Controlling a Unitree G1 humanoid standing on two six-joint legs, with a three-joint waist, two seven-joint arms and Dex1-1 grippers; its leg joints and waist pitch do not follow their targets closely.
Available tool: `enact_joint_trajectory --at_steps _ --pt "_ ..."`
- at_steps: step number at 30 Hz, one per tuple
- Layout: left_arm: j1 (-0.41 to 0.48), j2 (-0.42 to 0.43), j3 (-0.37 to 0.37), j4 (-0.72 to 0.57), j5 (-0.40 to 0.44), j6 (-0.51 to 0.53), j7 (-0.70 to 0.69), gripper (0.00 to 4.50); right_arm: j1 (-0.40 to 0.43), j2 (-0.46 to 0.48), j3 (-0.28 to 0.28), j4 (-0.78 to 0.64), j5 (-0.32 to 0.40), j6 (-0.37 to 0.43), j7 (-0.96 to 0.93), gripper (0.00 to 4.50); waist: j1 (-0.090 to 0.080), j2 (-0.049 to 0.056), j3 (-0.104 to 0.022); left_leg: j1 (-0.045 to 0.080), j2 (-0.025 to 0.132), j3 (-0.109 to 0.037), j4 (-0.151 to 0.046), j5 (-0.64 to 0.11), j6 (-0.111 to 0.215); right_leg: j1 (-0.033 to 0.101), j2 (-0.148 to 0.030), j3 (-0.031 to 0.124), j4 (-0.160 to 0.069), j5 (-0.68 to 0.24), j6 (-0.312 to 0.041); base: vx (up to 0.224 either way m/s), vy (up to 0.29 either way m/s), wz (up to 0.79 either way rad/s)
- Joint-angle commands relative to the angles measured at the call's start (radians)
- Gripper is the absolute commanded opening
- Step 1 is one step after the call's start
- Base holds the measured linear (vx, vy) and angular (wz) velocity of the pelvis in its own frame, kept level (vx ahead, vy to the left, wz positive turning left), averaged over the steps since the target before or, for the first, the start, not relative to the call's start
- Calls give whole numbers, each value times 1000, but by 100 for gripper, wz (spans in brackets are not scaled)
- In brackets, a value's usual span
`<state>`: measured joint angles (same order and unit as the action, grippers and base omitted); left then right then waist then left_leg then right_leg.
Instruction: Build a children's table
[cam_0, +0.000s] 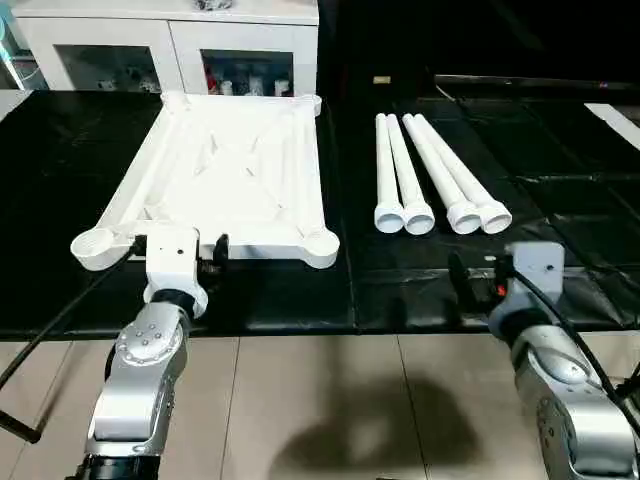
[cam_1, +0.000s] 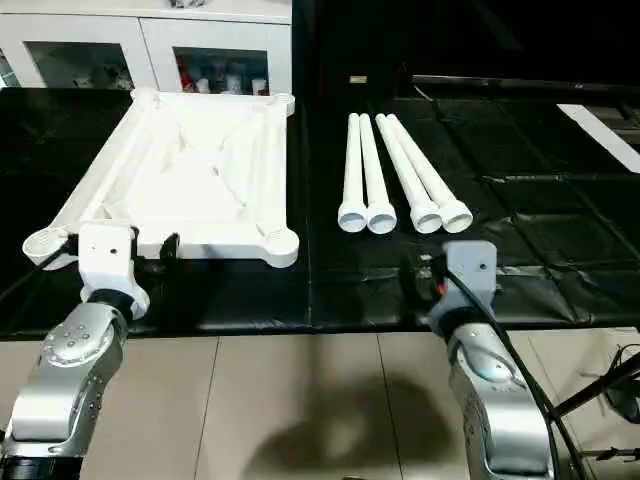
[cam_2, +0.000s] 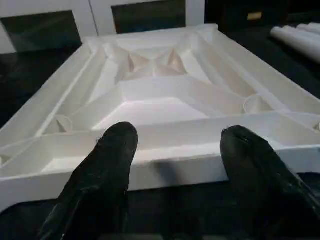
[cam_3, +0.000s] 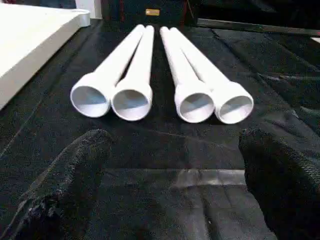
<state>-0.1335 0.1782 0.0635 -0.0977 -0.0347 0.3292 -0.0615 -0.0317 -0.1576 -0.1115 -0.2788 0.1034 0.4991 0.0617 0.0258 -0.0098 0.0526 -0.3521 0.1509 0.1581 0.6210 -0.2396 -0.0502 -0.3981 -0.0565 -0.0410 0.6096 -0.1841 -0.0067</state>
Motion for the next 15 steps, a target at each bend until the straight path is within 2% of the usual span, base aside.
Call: enact_joint_trajectory --at_steps 1,4,5,6,7,8,9,11,12,13,15 --pt "-14 3 -5 4 7 -4 -7 307 6 6 -24 -27 6 9 -18 441 -5 14 -52 -5 63 -25 -85 -143 14 49 -73 53 -74 -173 -173 0 0 0" --pt "-13 -6 -3 5 -1 0 -6 307 1 4 -29 -21 8 7 -16 441 -4 8 -53 -6 62 -23 -84 -134 22 49 -73 53 -73 -181 -172 0 0 0" --pt "-12 -9 -3 8 -2 -3 -4 307 -4 2 -31 -15 9 2 -15 441 -5 -7 -52 -8 63 -23 -84 -130 29 50 -75 53 -72 -208 -167 0 0 0" --pt "-9 -16 2 16 -3 -7 5 307 -20 -9 -35 -3 7 -2 -9 441 -7 -9 -51 -5 64 -19 -83 -129 32 44 -73 53 -79 -227 -161 0 0 0" --pt "-9 -16 2 16 -3 -7 6 307 -21 -10 -35 -2 7 -2 -9 441 -7 -5 -51 -4 64 -21 -84 -132 30 45 -74 52 -77 -235 -160 0 0 0" --pt "-1 -24 6 15 -4 -8 14 307 -47 -27 -46 0 15 -3 5 441 -10 -17 -50 -4 64 -18 -83 -134 31 43 -72 52 -80 -242 -153 0 0 0" --pt "2 -25 5 13 -3 -9 16 307 -53 -33 -49 0 17 -3 10 441 -9 -13 -49 -7 64 -21 -85 -137 31 46 -74 51 -76 -249 -152 0 0 0" --pt "10 -28 0 8 4 -12 21 307 -68 -48 -57 0 23 -4 22 441 -11 -14 -50 -6 63 -19 -82 -124 36 44 -74 52 -79 -247 -141 0 0 0" --pt "16 -25 -6 4 8 -17 16 307 -75 -54 -58 4 22 -9 26 441 -13 -26 -51 -8 63 -18 -81 -116 40 45 -73 52 -79 -243 -137 0 0 0" --pt "23 -22 -12 2 14 -24 14 307 -85 -58 -62 10 23 -12 26 441 -13 -21 -53 -9 62 -19 -80 -98 47 45 -74 52 -76 -225 -139 0 0 0" --pt "24 -21 -17 8 22 -33 16 307 -100 -64 -62 18 26 -21 36 441 -17 -21 -55 -10 63 -19 -78 -80 57 45 -74 51 -75 -200 -144 0 0 0"
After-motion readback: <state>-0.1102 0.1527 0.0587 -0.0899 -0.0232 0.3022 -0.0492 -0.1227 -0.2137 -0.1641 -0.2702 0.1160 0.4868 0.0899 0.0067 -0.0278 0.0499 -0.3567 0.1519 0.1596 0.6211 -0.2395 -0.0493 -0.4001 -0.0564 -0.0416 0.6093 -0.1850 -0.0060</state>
